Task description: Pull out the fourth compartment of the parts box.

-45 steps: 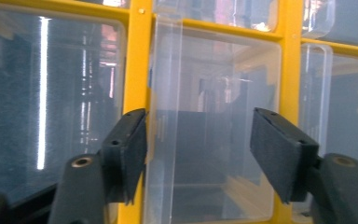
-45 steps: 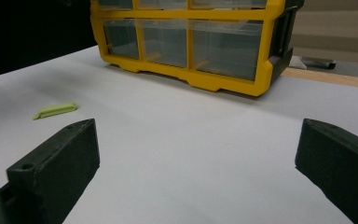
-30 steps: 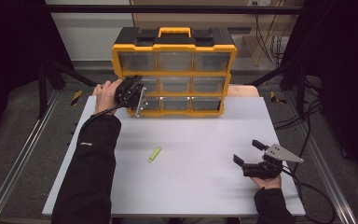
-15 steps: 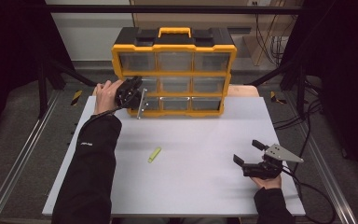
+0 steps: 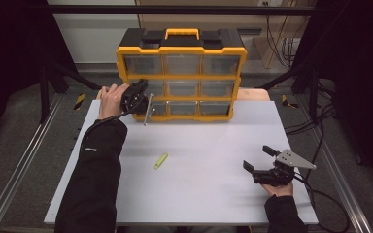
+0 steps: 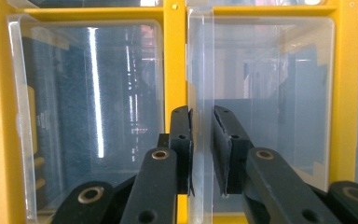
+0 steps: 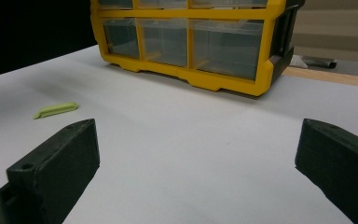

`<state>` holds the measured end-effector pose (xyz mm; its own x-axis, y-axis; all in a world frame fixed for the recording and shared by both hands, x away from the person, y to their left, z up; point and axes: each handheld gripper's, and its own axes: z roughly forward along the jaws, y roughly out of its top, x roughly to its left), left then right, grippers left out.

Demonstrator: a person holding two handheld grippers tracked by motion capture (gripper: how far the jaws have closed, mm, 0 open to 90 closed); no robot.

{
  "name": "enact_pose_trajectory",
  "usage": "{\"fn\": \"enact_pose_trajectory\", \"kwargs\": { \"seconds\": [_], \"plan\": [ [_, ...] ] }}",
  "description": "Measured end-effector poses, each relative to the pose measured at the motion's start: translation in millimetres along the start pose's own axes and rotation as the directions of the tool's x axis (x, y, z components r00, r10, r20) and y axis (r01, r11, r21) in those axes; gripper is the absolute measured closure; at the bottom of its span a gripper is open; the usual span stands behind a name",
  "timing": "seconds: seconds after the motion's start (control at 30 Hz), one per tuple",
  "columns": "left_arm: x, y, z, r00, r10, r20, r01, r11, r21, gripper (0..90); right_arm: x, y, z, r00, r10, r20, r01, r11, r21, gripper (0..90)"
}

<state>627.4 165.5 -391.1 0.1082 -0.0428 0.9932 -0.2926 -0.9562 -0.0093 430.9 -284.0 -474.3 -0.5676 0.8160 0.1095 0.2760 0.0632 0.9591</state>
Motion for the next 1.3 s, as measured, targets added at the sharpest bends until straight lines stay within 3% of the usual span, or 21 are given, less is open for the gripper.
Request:
{"fn": "enact_pose_trajectory", "kwargs": {
  "seconds": [1.3],
  "plan": [
    [-3.3, 6.9, -27.8, 0.9999, 0.007, -0.009, -0.007, 1.0, 0.004, 78.9, -0.3, 1.0, -1.7, 1.0, -0.002, -0.002, 0.002, 1.0, -0.007, 0.3]
  ]
}}
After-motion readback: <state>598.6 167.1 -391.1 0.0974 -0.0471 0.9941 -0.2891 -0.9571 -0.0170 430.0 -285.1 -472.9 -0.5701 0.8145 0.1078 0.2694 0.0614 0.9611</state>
